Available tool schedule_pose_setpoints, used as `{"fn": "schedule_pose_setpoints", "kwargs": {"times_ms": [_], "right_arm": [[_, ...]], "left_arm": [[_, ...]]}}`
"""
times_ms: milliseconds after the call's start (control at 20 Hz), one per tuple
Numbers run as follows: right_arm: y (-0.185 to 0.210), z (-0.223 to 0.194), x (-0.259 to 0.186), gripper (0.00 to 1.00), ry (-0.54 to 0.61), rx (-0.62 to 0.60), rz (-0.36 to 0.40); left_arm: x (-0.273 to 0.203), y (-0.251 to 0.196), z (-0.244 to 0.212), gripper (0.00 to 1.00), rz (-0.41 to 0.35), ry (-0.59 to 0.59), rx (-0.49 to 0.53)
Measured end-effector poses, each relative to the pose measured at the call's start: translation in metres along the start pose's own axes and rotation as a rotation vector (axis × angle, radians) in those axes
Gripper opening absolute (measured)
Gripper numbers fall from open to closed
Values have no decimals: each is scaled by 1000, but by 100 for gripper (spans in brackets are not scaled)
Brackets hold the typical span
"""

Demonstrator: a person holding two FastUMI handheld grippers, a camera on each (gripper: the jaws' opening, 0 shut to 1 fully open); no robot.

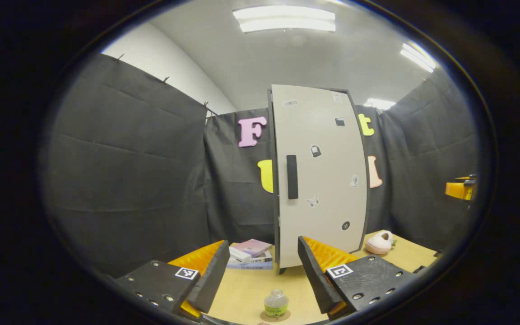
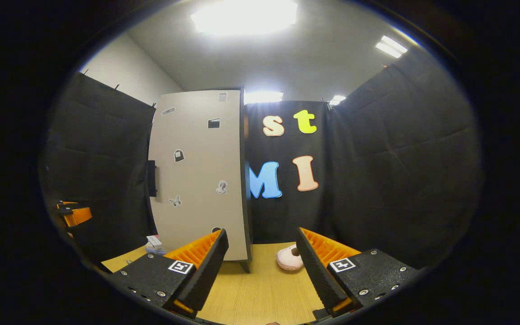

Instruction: Open the cabinet door with the right hand, grasp the bottle in the cabinet with the left hand and place it on the coaster, then close the cabinet door with the right hand.

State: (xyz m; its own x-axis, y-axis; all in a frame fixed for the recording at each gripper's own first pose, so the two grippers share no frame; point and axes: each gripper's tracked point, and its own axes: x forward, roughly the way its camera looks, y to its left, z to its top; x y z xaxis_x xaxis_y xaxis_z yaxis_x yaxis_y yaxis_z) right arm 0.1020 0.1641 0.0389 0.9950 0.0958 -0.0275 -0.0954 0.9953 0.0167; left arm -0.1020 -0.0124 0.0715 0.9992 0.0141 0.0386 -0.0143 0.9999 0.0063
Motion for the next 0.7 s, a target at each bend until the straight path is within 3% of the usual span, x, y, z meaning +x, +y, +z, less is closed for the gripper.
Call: {"fn": "schedule_pose_setpoints", "kwargs": {"times_ms": [700], "right_arm": [[5, 7, 2, 94, -11, 15, 24]], "left_arm": [[-15, 11, -2, 92, 38, 1, 0]]}}
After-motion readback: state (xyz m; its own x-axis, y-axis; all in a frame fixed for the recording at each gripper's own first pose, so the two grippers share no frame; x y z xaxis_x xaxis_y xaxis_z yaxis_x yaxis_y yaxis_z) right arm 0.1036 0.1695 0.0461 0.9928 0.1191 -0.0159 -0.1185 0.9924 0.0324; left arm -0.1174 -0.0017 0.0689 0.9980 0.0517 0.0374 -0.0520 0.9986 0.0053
